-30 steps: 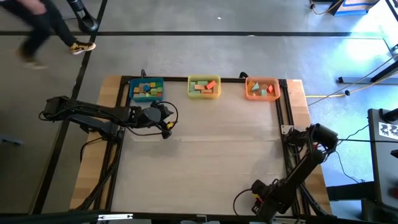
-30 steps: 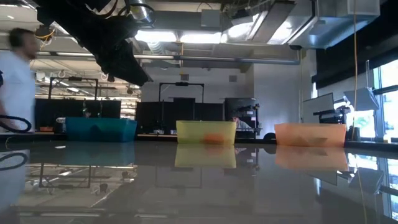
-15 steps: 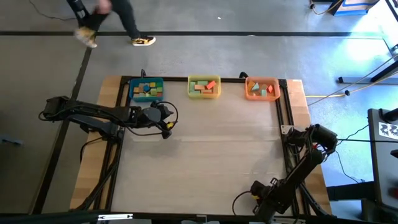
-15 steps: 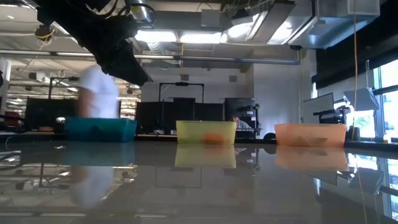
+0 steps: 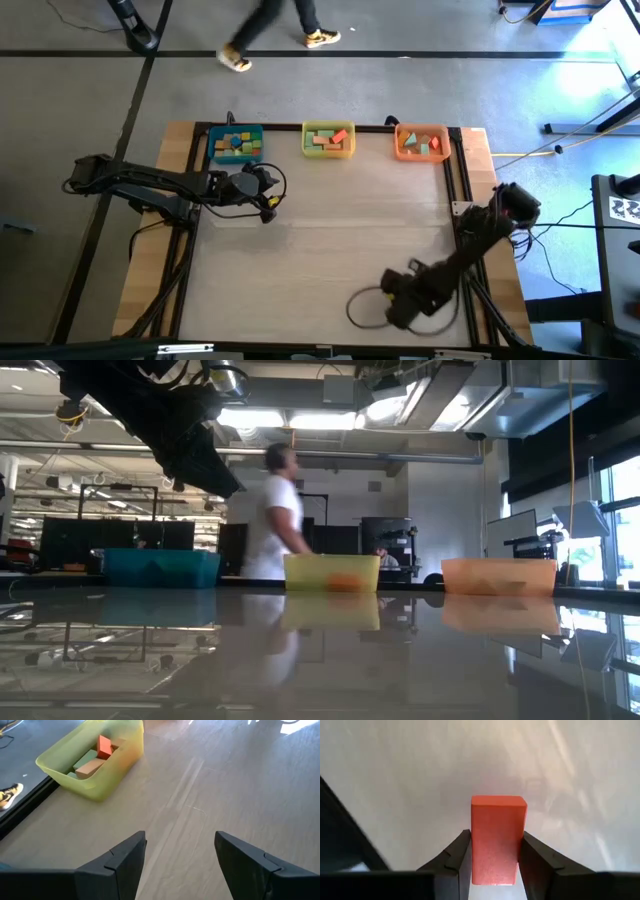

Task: Sort blocks by size
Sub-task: Put the orange rectangle block into the yellow bin

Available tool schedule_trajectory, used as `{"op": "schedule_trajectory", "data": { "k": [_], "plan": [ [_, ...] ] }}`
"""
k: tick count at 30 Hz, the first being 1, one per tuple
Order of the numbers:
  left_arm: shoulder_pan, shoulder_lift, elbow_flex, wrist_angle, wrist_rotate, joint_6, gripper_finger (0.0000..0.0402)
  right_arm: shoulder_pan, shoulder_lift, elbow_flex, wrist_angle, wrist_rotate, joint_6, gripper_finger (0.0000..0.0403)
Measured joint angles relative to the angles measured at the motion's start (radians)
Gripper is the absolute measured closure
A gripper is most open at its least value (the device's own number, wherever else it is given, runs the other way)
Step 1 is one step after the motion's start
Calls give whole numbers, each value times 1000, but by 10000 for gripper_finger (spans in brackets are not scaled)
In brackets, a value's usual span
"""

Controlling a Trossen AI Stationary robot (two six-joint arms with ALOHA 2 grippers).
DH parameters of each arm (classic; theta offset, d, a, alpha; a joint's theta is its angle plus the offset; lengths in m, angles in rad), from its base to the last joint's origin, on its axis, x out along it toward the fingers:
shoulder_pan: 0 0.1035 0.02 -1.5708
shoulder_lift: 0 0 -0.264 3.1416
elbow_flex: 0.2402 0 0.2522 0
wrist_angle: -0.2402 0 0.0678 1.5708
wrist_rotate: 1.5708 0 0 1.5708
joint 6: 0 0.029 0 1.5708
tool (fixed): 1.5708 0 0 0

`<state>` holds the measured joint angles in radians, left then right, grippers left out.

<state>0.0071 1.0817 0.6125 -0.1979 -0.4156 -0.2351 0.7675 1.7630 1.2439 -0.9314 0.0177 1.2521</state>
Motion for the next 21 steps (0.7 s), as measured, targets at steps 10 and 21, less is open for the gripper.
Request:
{"op": "schedule_trajectory", "data": {
  "k": [10, 21],
  "plan": [
    [0, 0, 0, 0, 0, 5, 176, -312, -98, 1, -83, 183, -485, 278],
    [0, 0, 0, -1, 0, 7, 176, -750, -107, -10, 81, 234, -978, 278]
  ]
}}
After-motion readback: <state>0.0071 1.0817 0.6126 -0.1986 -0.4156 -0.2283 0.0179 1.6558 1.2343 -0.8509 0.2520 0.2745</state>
